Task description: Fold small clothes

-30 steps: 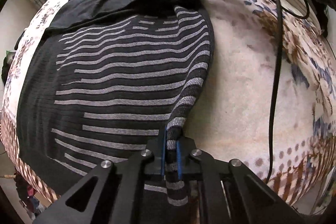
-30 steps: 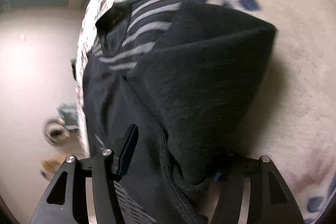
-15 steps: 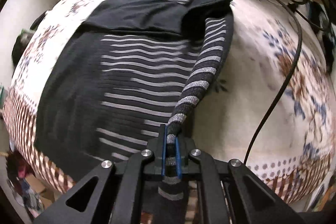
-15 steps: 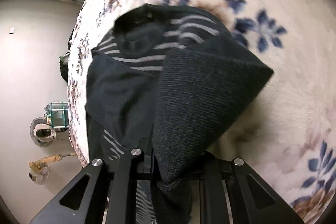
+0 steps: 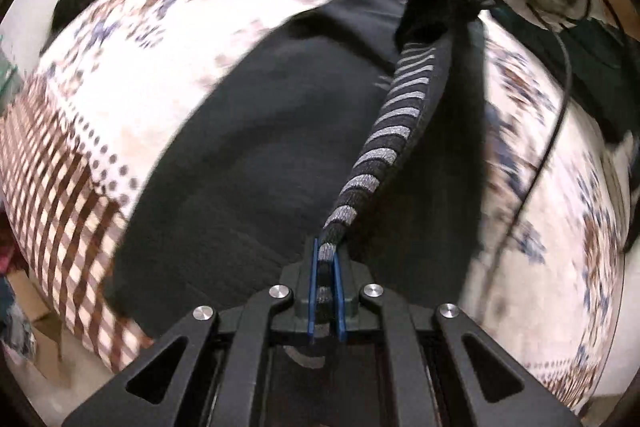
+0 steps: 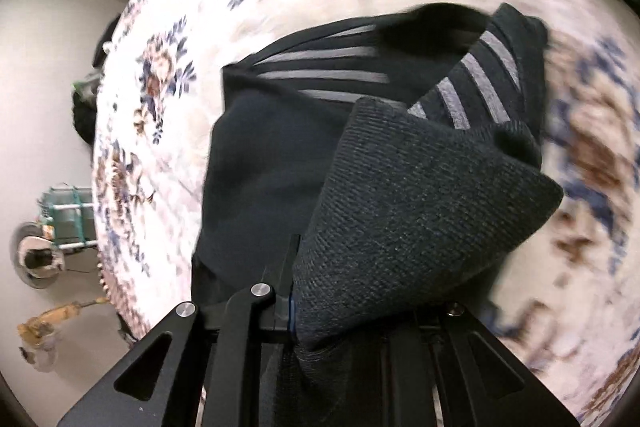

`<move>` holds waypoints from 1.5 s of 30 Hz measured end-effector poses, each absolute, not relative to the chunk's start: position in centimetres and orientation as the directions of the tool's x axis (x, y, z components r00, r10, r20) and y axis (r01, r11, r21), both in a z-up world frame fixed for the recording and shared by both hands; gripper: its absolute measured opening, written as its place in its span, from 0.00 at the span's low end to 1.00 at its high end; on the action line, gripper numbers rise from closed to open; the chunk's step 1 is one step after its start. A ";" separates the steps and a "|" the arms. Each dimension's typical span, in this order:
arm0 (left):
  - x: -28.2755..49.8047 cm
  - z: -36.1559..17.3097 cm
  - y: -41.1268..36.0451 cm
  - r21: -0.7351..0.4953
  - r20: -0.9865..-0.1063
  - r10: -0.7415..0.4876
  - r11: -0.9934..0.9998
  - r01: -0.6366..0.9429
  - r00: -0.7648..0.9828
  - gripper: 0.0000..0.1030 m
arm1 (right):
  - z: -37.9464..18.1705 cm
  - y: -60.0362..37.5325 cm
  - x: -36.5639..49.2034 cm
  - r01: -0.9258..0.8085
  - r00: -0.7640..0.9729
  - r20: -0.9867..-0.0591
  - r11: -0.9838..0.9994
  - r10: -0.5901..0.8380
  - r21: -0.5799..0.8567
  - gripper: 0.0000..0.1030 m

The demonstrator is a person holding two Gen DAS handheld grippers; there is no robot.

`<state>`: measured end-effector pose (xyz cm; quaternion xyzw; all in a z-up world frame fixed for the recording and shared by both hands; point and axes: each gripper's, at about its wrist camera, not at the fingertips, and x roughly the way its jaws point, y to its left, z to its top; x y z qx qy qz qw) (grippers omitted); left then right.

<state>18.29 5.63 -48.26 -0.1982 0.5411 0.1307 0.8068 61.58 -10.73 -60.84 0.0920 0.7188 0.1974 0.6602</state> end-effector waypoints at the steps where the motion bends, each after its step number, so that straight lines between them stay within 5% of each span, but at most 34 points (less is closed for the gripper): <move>1: 18.3 -48.9 7.0 -0.196 -0.925 -0.016 0.875 -0.442 0.379 0.05 | -61.5 -8.6 61.8 -0.139 -0.119 -0.922 0.913 0.370 0.384 0.16; 8: 18.7 -52.8 13.3 -0.281 -0.927 -0.097 0.820 -0.498 0.363 0.05 | -65.4 -3.4 63.5 -0.007 -0.155 -0.958 0.970 0.240 0.244 0.16; 11: 18.4 -53.5 14.2 -0.299 -0.924 -0.119 0.816 -0.494 0.363 0.05 | -66.0 -4.0 64.1 0.168 -0.180 -0.927 0.939 0.329 0.301 0.41; 12: 18.2 -53.6 14.5 -0.301 -0.924 -0.123 0.817 -0.492 0.362 0.05 | -65.8 -3.9 64.4 0.216 -0.177 -0.898 0.906 0.404 0.365 0.61; 13: 18.0 -53.7 14.7 -0.305 -0.923 -0.127 0.817 -0.490 0.362 0.06 | -65.5 -3.6 64.5 0.226 -0.172 -0.880 0.887 0.442 0.402 0.70; 16: 17.2 -53.8 15.9 -0.366 -0.908 -0.180 0.783 -0.503 0.379 0.06 | -64.7 -2.2 64.9 0.172 -0.196 -0.851 0.872 0.487 0.459 0.82; 21: 16.1 -54.4 17.4 -0.474 -0.867 -0.280 0.717 -0.511 0.412 0.09 | -63.3 -2.5 64.5 0.042 -0.227 -0.826 0.852 0.516 0.521 0.82; 25: 16.0 -54.6 17.8 -0.501 -0.854 -0.317 0.719 -0.482 0.414 0.09 | -61.2 -4.1 65.3 -0.022 -0.164 -0.892 0.902 0.422 0.431 0.82; 35: 18.1 -53.7 16.3 -0.561 -0.816 -0.401 0.723 -0.404 0.416 0.55 | -59.0 -7.5 68.7 -0.066 -0.028 -0.959 0.957 0.283 0.284 0.82; 37: 18.7 -53.9 15.5 -0.533 -0.833 -0.388 0.751 -0.389 0.393 0.58 | -60.0 -7.2 69.3 -0.048 -0.051 -0.961 0.961 0.270 0.273 0.82; 38: 18.9 -54.1 15.0 -0.502 -0.852 -0.371 0.779 -0.375 0.369 0.58 | -60.6 -7.0 69.6 -0.030 -0.051 -0.963 0.963 0.266 0.268 0.81; 39: 19.2 -54.2 14.6 -0.483 -0.861 -0.356 0.796 -0.365 0.363 0.58 | -60.7 -7.0 69.8 -0.011 -0.015 -0.961 0.961 0.276 0.276 0.63; 40: 19.4 -54.3 14.3 -0.465 -0.870 -0.342 0.809 -0.360 0.356 0.56 | -61.0 -6.3 69.8 -0.018 -0.006 -0.970 0.970 0.243 0.243 0.08; 42: 19.7 -54.3 14.0 -0.447 -0.877 -0.326 0.823 -0.351 0.352 0.52 | -61.1 -5.4 70.1 -0.020 0.005 -0.973 0.973 0.231 0.231 0.07; 43: 19.8 -54.1 13.8 -0.419 -0.888 -0.300 0.841 -0.343 0.349 0.22 | -60.8 -4.6 70.2 -0.036 0.020 -0.975 0.975 0.220 0.219 0.07; 44: 20.0 -54.2 13.6 -0.377 -0.906 -0.268 0.863 -0.335 0.329 0.06 | -60.5 -3.7 70.3 -0.053 0.034 -0.976 0.976 0.213 0.211 0.07; 45: 19.9 -54.3 13.8 -0.382 -0.903 -0.272 0.863 -0.331 0.333 0.06 | -60.0 -2.9 70.5 -0.066 0.049 -0.973 0.973 0.224 0.221 0.07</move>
